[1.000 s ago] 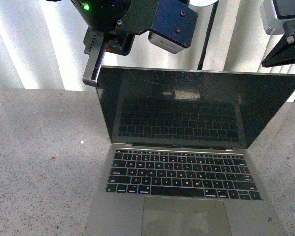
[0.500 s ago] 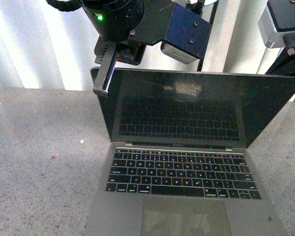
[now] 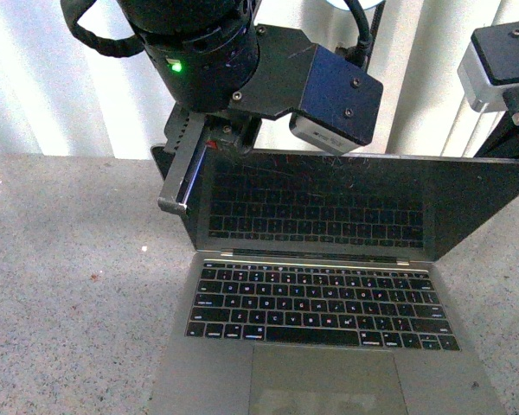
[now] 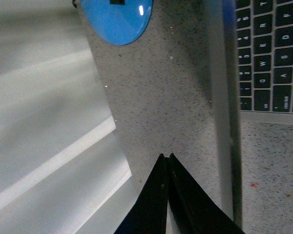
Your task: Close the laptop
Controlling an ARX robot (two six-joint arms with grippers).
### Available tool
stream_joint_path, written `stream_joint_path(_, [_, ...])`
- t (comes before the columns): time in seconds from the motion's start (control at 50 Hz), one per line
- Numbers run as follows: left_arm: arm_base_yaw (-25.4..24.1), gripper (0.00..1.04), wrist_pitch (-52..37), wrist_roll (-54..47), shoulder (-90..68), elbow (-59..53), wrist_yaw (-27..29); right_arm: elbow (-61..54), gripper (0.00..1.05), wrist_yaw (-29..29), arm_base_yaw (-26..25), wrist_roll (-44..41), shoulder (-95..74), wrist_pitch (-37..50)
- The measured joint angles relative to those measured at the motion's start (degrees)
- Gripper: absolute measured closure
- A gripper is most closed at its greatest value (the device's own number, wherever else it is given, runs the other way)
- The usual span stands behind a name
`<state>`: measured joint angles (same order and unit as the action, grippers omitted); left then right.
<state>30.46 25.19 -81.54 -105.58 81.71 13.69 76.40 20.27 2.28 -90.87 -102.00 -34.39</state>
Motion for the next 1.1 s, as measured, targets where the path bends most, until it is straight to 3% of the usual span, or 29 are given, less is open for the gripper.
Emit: stream_joint_path(1.1, [1.51,1.01,-1.07,3.58,1.14,-8.68,-2.14,-8.79,1.02,-2.60,4.02,5.92,2.05,-1.66])
